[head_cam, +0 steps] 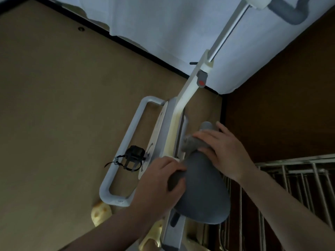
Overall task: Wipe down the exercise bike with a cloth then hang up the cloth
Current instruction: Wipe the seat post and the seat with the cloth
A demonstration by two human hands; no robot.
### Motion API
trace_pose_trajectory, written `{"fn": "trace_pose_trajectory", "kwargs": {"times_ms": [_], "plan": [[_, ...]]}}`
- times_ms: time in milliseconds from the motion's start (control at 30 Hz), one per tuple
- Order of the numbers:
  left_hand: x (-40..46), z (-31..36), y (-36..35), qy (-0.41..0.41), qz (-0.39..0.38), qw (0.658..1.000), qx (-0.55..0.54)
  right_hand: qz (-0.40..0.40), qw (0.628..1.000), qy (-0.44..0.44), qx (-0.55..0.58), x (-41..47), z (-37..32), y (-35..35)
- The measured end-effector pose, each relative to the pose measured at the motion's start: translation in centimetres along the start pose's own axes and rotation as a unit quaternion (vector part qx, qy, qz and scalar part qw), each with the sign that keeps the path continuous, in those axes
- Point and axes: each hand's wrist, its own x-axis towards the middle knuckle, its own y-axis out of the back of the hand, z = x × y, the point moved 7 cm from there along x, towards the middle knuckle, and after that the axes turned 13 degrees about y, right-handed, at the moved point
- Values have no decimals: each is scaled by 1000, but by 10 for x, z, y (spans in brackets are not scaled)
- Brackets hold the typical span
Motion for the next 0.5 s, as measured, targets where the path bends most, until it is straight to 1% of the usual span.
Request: {"fn": "trace_pose_trajectory", "kwargs": {"times_ms": [33, 67, 133, 167, 233, 267, 300, 367, 400, 433, 467, 500], "plan": [[3, 5, -4, -4, -9, 1000, 7, 21, 1000, -4, -3, 0, -2, 0], [6, 11, -7, -7, -16, 1000, 16, 24, 1000, 12, -4, 2, -7, -3], [12, 22, -14, -12, -25, 999, 38, -3, 998, 61, -28, 6, -9, -9], [16, 28, -19, -12, -29, 998, 50, -13, 998, 55, -34, 9, 1, -7], [25, 37, -28, -11, -26, 997, 72, 2, 1000, -12, -16, 14, 33, 3], [29, 42, -31, -7, -22, 996, 81, 17, 999, -34, 9, 15, 44, 7], [34, 46, -35, -2, -17, 996, 88, 26, 998, -33, 44, 18, 48, 9], [41, 52, -41, 8, -3, 995, 95, 9, 995, 1, 99, 22, 44, 3], [44, 55, -44, 15, 7, 995, 96, 0, 993, 5, 118, 22, 46, 0], [47, 56, -46, 26, 16, 995, 98, 8, 990, -14, 141, 22, 54, -1], [48, 56, -48, 38, 24, 994, 101, 34, 982, -53, 176, 21, 67, 0], [49, 54, -49, 48, 31, 992, 109, 64, 967, -101, 226, 19, 80, -1]]}}
